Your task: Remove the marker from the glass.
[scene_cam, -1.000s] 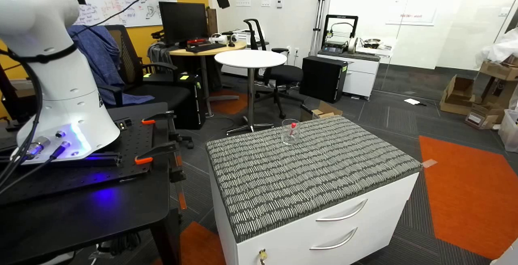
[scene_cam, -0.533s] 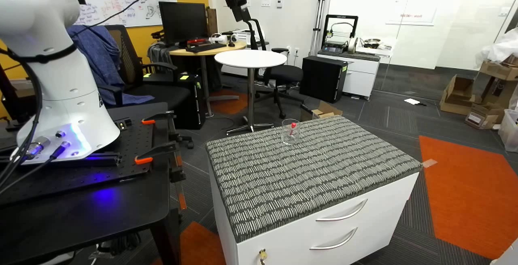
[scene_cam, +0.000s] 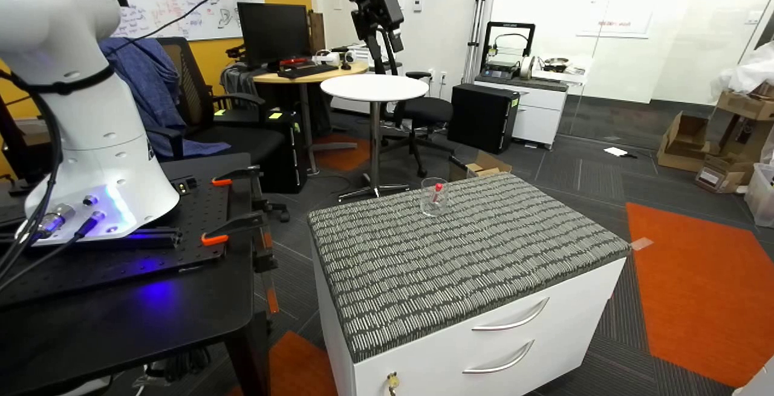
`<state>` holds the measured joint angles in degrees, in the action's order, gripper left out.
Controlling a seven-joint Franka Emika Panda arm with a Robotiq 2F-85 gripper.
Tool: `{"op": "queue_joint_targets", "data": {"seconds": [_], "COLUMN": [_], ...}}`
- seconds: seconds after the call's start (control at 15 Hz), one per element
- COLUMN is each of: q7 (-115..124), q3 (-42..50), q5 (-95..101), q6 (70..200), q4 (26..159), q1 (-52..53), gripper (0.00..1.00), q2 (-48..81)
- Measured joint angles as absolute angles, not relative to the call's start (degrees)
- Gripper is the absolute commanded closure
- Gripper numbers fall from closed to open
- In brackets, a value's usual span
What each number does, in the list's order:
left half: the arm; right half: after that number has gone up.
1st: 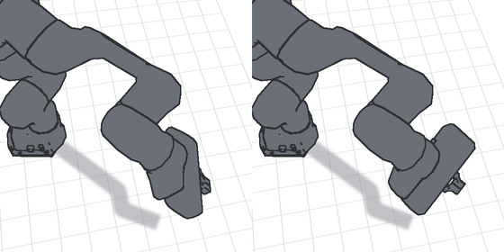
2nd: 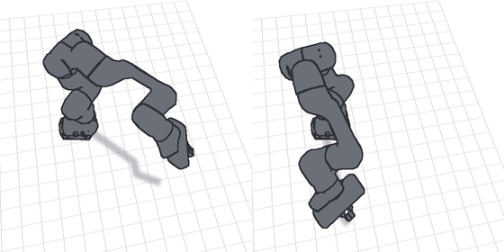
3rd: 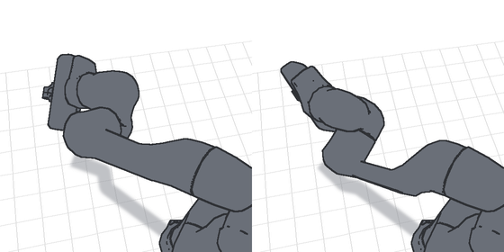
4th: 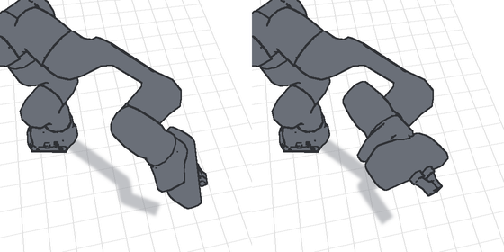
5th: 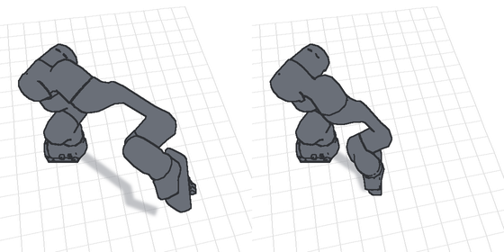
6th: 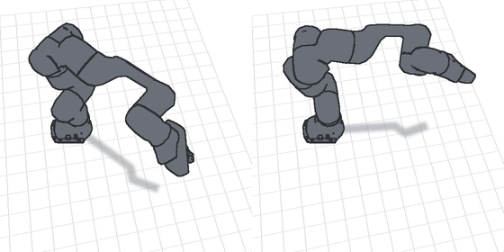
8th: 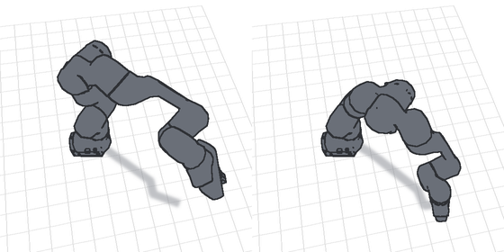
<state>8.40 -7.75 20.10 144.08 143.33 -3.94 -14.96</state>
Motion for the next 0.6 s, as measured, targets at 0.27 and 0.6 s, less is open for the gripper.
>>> {"op": "queue_joint_targets", "data": {"seconds": [0.27, 0.6], "q7": [8.4, 8.4], "q3": [-8.5, -8.3], "q5": [26.9, 31.7], "q6": [144.1, 143.3], "q4": [138.9, 133.5], "q1": [-3.5, -1.2], "gripper": [0.00, 0.00], "q2": [-8.2, 0.3]}}
